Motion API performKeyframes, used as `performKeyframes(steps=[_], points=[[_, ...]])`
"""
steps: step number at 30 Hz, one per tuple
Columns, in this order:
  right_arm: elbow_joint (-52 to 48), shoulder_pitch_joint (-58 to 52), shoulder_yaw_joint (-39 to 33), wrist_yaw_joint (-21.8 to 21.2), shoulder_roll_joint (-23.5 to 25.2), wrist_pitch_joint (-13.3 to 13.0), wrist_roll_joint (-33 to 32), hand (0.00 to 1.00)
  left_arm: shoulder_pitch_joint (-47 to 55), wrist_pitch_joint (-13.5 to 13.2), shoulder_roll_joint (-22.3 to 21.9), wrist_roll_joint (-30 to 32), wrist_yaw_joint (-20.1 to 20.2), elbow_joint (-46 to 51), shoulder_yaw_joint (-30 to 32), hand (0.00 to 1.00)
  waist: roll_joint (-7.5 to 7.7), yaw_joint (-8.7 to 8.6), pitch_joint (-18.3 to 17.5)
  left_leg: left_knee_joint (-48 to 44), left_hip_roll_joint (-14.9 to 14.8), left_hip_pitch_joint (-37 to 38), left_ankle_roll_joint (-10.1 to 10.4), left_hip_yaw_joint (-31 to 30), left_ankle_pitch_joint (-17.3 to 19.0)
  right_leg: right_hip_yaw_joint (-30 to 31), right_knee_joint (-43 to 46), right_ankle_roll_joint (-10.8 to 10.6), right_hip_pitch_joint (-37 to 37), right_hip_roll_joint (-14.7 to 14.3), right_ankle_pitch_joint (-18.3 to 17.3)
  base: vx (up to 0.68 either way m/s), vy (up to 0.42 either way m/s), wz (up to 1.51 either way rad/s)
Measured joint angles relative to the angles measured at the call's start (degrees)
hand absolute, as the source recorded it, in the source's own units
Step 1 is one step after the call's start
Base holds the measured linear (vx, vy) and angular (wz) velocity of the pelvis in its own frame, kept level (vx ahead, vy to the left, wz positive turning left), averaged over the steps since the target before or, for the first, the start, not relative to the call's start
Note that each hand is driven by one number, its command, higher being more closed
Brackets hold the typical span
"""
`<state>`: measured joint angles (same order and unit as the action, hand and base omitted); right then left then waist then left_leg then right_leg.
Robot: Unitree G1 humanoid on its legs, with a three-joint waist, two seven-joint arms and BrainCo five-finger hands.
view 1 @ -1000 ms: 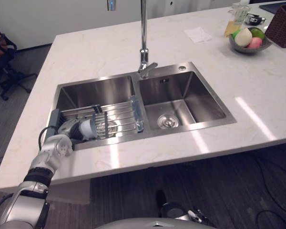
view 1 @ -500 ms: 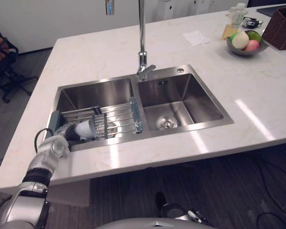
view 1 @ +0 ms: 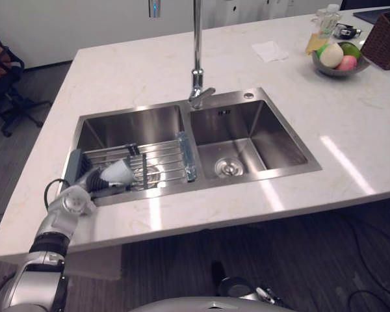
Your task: Walk over to the sink, pick up the cup, carry it to the dishwasher, place the cup inside the dishwasher, then close the dishwasher door
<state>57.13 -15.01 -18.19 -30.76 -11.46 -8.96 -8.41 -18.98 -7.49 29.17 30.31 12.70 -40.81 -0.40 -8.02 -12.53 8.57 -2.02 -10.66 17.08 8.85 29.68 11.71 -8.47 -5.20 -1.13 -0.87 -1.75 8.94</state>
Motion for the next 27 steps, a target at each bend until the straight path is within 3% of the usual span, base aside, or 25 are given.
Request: performKeyframes(steps=[3, 6, 12, 15, 20, 22, 27], points=[[0.02, -0.01, 0.04, 0.03, 0.01, -0.32, -0.12, 0.00, 0.62, 0.00, 0.09, -3.62, 0.31, 0.66, -0.20, 1.00, 0.01, 0.00, 0.13, 0.00, 0.00, 0.00, -0.01, -0.10, -0.01, -0.15, 0.00, -0.05, 0.08, 0.05, -0.08, 0.00, 0.000, 0.02], [0.02, 0.01, 0.06, 0.09, 0.21, -0.97, -0.15, 0.00, 1.26, 0.76, -0.91, -19.29, 5.17, 1.62, 0.25, 1.00, 0.41, 0.01, 0.89, -0.09, 0.00, 0.00, -0.04, -1.02, -0.02, -0.89, 0.00, -0.27, 0.57, 0.30, -0.27, -0.01, -0.004, 0.11], [0.20, -0.02, -0.05, 0.15, 0.26, -1.39, -0.14, 0.00, 2.48, -0.88, -2.77, -34.21, 9.71, 4.14, 0.94, 1.00, 0.55, 0.41, 1.12, -0.56, 0.08, -0.04, -0.06, -1.44, -0.05, -1.36, 0.00, -0.79, 0.86, 0.61, -0.59, 0.00, -0.001, 0.05], [0.24, -0.02, -0.08, 0.15, 0.24, -1.46, -0.15, 0.00, 2.79, -3.08, -4.44, -35.06, 9.19, 4.59, 1.68, 1.00, 0.51, 0.42, 1.19, -1.07, 0.22, -0.12, -0.07, -1.39, -0.11, -1.38, 0.00, -0.68, 1.12, 0.79, -0.52, 0.00, 0.000, 0.00], [0.29, -0.02, -0.05, 0.15, 0.35, -1.51, -0.19, 0.00, 3.93, -6.65, -5.08, -24.72, 3.48, 8.84, 0.25, 1.00, 0.85, 0.59, 1.38, -0.95, 0.94, -0.11, -0.76, -1.43, -1.08, -1.51, 0.00, -0.80, 1.61, 1.45, -0.66, -0.02, -0.002, 0.02], [0.40, -0.02, -0.04, 0.18, 0.38, -1.89, -0.21, 0.00, 4.36, -6.04, -5.18, -24.85, 3.25, 9.55, -0.02, 1.00, 1.03, 0.67, 1.49, -0.89, 1.12, -0.10, -0.84, -1.45, -1.27, -1.55, 0.00, -0.81, 1.65, 1.65, -0.66, -0.06, -0.005, 0.03], [0.86, -0.02, -0.06, 1.20, 1.22, -2.67, -0.24, 0.00, 4.52, -2.79, -5.81, -34.74, 2.56, 9.86, 0.45, 1.00, 1.68, 0.65, 1.21, -0.77, 1.03, -0.12, -0.85, -1.52, -1.27, -1.64, 0.00, -0.72, 1.62, 1.59, -0.57, -0.07, -0.016, 0.01]])
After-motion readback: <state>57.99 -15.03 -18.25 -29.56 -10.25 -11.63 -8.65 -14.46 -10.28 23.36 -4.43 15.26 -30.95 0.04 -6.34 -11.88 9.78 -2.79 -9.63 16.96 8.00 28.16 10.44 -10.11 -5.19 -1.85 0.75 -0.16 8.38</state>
